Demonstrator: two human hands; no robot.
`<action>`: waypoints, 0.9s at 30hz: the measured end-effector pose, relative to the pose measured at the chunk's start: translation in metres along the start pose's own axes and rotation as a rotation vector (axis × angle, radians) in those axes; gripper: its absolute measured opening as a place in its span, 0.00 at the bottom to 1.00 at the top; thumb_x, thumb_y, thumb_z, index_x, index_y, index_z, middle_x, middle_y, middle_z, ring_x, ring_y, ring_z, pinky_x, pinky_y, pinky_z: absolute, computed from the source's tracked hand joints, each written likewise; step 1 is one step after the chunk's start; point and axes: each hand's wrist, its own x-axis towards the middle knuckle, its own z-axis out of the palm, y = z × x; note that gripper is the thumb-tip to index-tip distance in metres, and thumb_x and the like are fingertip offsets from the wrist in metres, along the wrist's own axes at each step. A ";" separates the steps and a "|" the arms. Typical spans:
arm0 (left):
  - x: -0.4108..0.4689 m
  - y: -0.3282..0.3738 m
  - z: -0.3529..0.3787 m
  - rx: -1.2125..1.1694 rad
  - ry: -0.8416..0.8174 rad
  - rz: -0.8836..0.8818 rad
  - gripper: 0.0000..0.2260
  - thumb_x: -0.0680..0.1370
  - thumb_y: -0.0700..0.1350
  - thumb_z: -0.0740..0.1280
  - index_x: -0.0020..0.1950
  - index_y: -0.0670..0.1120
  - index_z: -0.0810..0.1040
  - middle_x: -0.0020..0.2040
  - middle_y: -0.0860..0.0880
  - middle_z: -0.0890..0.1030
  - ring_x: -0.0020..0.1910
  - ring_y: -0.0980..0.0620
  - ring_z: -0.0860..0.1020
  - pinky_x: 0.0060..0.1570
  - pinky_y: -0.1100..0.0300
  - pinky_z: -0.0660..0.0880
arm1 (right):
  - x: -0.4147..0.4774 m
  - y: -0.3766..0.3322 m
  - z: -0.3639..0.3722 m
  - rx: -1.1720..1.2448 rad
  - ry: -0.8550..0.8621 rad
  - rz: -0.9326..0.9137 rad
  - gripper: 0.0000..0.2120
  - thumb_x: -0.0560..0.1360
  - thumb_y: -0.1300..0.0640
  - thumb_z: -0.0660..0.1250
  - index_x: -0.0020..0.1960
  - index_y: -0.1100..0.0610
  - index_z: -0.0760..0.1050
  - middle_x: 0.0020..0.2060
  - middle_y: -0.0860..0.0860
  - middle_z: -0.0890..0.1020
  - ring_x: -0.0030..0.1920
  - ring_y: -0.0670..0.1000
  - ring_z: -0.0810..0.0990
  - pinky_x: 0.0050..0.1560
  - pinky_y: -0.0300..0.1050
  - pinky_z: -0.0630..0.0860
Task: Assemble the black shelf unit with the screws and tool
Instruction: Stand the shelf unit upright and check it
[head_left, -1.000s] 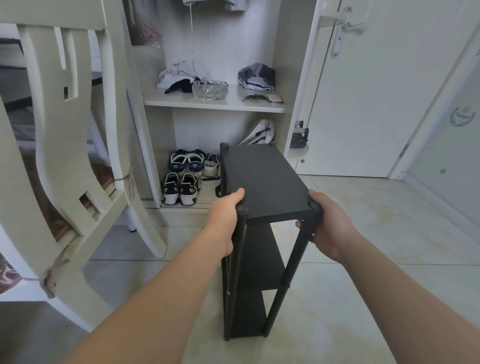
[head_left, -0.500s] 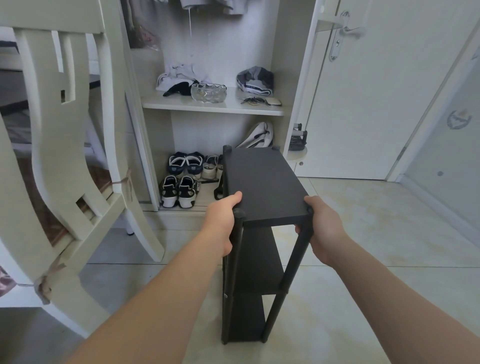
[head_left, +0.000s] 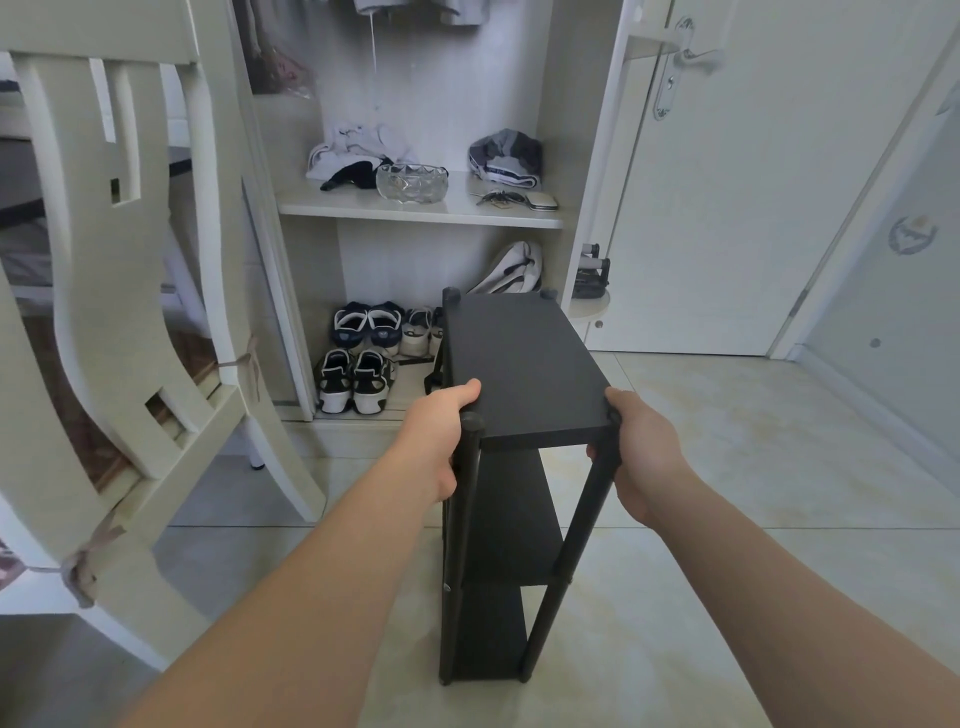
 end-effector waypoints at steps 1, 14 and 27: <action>0.000 0.000 -0.001 0.001 -0.003 -0.003 0.11 0.78 0.52 0.71 0.52 0.46 0.78 0.50 0.47 0.83 0.51 0.45 0.80 0.48 0.52 0.75 | -0.001 0.000 -0.001 0.020 -0.018 0.006 0.13 0.82 0.51 0.61 0.43 0.55 0.77 0.28 0.46 0.77 0.33 0.50 0.70 0.44 0.48 0.72; -0.011 -0.005 0.001 0.093 -0.042 0.095 0.17 0.74 0.60 0.72 0.57 0.53 0.77 0.59 0.49 0.79 0.64 0.43 0.75 0.69 0.44 0.69 | -0.003 0.005 -0.005 0.045 -0.060 0.010 0.13 0.80 0.47 0.65 0.44 0.54 0.78 0.27 0.45 0.76 0.33 0.49 0.71 0.46 0.47 0.72; -0.015 -0.008 0.004 0.146 -0.004 0.176 0.15 0.80 0.48 0.68 0.66 0.47 0.76 0.59 0.47 0.82 0.55 0.45 0.80 0.53 0.52 0.77 | -0.005 0.007 0.001 0.046 -0.001 -0.001 0.13 0.79 0.47 0.65 0.41 0.55 0.76 0.24 0.43 0.75 0.34 0.49 0.70 0.43 0.47 0.71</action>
